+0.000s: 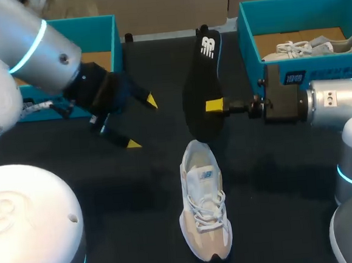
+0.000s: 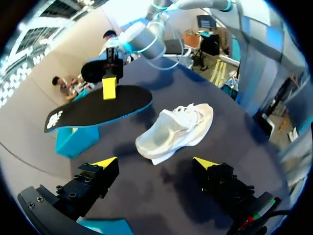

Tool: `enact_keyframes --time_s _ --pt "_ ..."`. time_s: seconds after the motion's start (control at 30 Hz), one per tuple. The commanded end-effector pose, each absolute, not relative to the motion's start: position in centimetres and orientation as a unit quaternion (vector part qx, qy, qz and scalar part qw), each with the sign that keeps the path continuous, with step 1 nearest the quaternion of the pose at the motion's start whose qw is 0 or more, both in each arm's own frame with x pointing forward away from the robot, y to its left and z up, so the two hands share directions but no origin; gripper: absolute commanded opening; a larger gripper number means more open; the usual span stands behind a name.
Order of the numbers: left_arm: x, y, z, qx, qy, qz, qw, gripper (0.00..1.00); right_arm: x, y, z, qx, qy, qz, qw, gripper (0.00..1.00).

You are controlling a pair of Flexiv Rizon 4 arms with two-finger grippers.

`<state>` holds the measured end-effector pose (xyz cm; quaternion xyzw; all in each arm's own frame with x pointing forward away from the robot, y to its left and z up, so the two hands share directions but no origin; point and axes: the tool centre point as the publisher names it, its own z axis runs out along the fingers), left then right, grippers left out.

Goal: Take the shoe out of the shoebox, open the shoe tongue, remove and reinsert the insole, then place the shoe into the shoebox

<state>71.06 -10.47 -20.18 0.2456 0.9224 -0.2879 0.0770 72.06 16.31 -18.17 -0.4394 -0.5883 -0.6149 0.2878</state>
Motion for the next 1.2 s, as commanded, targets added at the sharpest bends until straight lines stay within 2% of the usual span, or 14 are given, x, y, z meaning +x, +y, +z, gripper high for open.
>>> enact_keyframes --time_s 0.03,0.33,0.53,0.97,1.2 --pt "70.6 -10.9 -19.4 0.187 0.963 -0.175 0.08 1.0 71.9 16.4 -18.1 -0.441 -0.588 -0.615 0.286 0.0" --pt "68.6 -11.0 -23.1 0.136 0.976 -0.166 0.038 1.0 71.7 17.3 -19.6 -0.389 -0.613 -0.648 0.231 0.0" --pt "67.6 -10.5 -25.0 0.119 0.971 -0.204 0.037 1.0 71.9 17.7 -21.2 -0.372 -0.623 -0.651 0.223 0.0" --pt "67.6 -10.5 -25.0 0.119 0.971 -0.204 0.037 1.0 71.9 17.7 -21.2 -0.372 -0.623 -0.651 0.223 0.0" --pt "68.6 -10.7 -28.8 0.119 0.962 -0.243 0.039 1.0 72.7 18.3 -22.9 -0.37 -0.623 -0.649 0.231 0.0"
